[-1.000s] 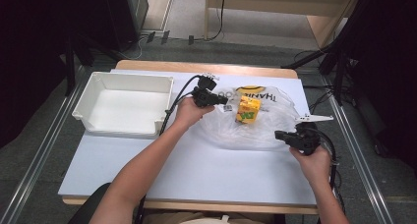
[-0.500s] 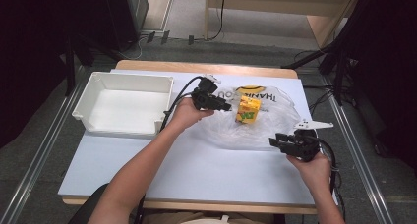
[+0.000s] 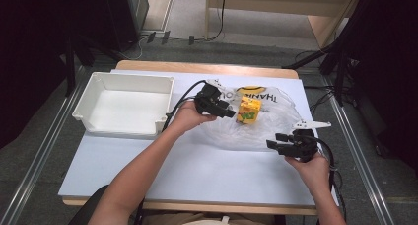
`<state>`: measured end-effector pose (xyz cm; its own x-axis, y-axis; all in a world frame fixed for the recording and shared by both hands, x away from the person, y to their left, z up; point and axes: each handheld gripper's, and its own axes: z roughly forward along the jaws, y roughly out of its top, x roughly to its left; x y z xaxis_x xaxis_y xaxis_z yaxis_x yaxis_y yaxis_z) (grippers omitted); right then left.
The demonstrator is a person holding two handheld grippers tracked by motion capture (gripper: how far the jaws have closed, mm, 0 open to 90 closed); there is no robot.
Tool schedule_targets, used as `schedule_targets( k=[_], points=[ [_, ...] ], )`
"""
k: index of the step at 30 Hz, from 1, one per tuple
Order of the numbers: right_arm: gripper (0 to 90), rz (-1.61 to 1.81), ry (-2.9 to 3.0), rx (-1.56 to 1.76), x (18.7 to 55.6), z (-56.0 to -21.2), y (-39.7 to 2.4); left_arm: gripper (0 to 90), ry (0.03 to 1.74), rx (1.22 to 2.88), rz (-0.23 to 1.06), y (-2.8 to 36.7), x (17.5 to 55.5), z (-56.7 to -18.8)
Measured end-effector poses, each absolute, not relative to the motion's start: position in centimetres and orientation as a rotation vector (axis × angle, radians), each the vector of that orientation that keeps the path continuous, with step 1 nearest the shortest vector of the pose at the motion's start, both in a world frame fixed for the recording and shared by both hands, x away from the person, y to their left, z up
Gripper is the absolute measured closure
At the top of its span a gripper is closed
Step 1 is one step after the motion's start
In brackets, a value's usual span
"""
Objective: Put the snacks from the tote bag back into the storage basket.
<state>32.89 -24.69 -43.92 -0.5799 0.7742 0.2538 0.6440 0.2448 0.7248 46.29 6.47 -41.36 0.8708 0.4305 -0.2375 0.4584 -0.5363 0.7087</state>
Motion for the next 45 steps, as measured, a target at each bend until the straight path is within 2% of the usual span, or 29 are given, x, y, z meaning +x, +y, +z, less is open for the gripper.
schedule_targets(
  k=[12,24,37,45],
  points=[
    [45.9,1.215,2.363,1.356,33.0,-44.1,-24.6,37.3,0.580,2.194,-0.068,5.3,46.6,-41.8],
    [45.7,1.213,2.378,1.344,32.8,-44.3,-24.1,36.4,0.535,2.227,-0.054,2.8,47.7,-42.1],
    [45.4,1.223,2.365,1.360,32.8,-44.4,-24.4,29.9,0.494,2.230,-0.028,1.0,48.4,-43.1],
    [45.4,1.215,2.371,1.365,32.9,-44.5,-24.3,29.6,0.450,2.221,-0.005,0.2,48.3,-43.6]
  ],
)
